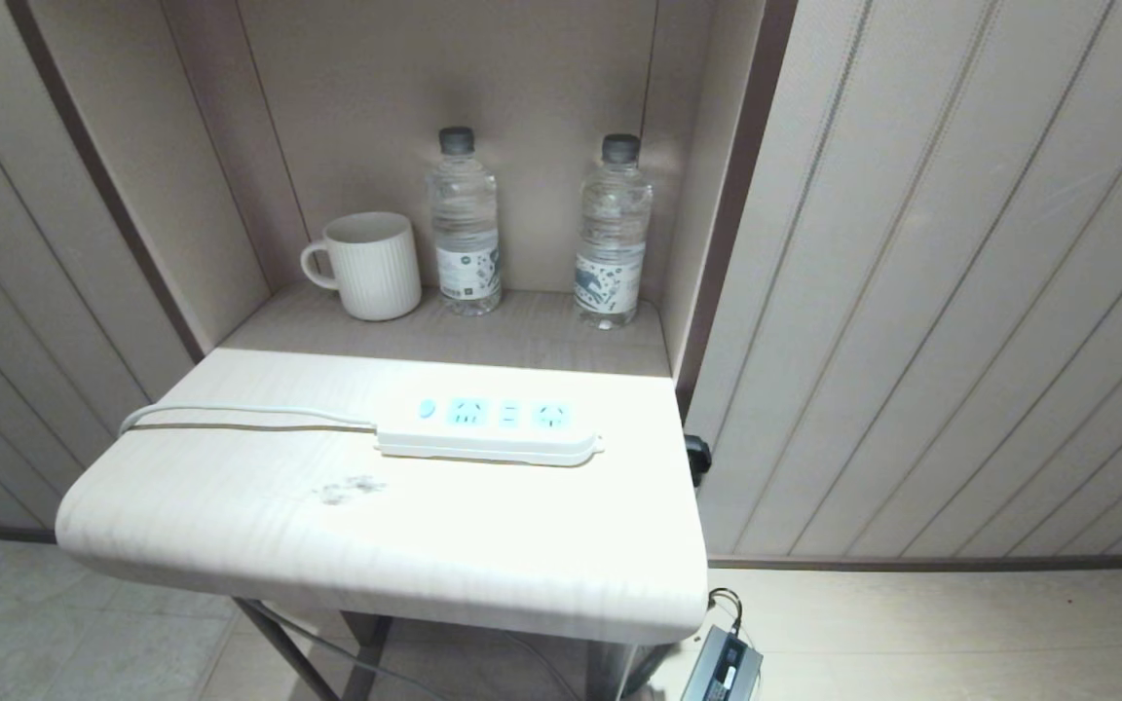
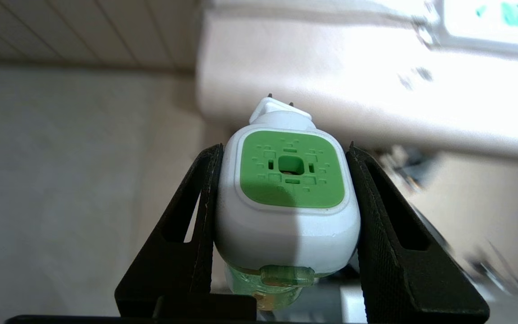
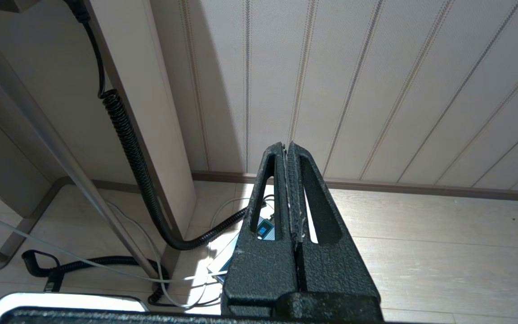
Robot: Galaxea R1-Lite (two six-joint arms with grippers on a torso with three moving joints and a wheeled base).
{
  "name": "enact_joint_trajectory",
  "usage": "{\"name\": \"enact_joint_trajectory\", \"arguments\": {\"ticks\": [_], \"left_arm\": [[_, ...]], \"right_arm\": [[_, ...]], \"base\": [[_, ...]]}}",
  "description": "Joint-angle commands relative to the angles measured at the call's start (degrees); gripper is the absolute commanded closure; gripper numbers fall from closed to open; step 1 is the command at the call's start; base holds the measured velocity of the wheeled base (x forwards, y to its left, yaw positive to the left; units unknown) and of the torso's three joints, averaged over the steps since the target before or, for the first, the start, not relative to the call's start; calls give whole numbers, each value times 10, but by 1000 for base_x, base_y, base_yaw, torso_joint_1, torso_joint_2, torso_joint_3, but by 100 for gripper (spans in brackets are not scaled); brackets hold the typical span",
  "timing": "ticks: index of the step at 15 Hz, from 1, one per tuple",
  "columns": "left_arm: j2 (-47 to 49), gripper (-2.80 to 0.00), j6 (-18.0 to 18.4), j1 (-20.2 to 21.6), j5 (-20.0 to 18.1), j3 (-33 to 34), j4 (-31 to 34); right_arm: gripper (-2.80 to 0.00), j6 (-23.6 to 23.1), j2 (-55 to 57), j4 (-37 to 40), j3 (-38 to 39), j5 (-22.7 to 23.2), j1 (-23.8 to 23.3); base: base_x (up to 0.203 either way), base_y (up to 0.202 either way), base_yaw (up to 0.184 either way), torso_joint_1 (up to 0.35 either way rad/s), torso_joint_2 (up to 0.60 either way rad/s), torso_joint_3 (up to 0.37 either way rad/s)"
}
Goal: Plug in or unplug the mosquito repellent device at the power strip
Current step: Insert the plug into the socket
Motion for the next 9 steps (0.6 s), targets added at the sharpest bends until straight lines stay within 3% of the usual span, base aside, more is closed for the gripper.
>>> {"name": "enact_joint_trajectory", "arguments": {"ticks": [1,4,7,9], "left_arm": [[55,0,-39,0,-79,-86,182],[115,0,-63,0,-158,-211,302],[186,0,-67,-1,-199,-303,327],[207,0,-67,-1,-206,-321,330]], "right_arm": [[0,0,0,0,0,0,0],[0,0,0,0,0,0,0],[0,0,0,0,0,0,0],[0,0,0,0,0,-1,0]], "base": [[0,0,0,0,0,0],[0,0,0,0,0,0],[0,0,0,0,0,0],[0,0,0,0,0,0]]}}
